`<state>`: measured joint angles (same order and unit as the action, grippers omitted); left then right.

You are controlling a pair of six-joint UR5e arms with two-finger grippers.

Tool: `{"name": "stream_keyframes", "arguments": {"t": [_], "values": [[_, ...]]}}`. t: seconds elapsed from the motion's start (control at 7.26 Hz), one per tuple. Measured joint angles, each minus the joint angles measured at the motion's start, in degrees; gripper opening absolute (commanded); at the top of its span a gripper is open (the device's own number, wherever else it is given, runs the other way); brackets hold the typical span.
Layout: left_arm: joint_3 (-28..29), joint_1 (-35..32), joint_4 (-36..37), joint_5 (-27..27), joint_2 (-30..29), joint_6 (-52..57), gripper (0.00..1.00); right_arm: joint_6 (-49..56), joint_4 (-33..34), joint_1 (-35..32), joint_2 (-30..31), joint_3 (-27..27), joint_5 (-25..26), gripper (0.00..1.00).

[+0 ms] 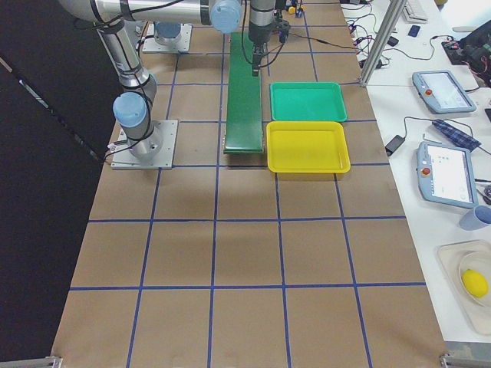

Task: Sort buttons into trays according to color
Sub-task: 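Reach the left gripper down toward the plain orange cylinder, then grasp the plain orange cylinder with the left gripper and drop it on the belt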

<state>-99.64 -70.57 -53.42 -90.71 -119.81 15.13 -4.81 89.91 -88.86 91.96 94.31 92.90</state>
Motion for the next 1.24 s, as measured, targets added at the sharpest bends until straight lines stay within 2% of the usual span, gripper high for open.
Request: {"name": "stream_keyframes", "arguments": {"t": [0.41, 0.83, 1.24], "values": [[0.40, -0.21, -8.74, -0.20, 4.21, -5.94, 0.00, 0.06, 0.00, 0.00, -0.02, 0.00, 0.00, 1.00], [-1.40, -1.19, -19.28, -0.03, 12.51, -24.66, 0.00, 0.06, 0.00, 0.00, -0.08, 0.00, 0.00, 1.00], [-7.82, -7.79, -21.54, 0.09, 18.91, -45.58, 0.00, 0.06, 0.00, 0.00, -0.11, 0.00, 0.02, 1.00]]}}
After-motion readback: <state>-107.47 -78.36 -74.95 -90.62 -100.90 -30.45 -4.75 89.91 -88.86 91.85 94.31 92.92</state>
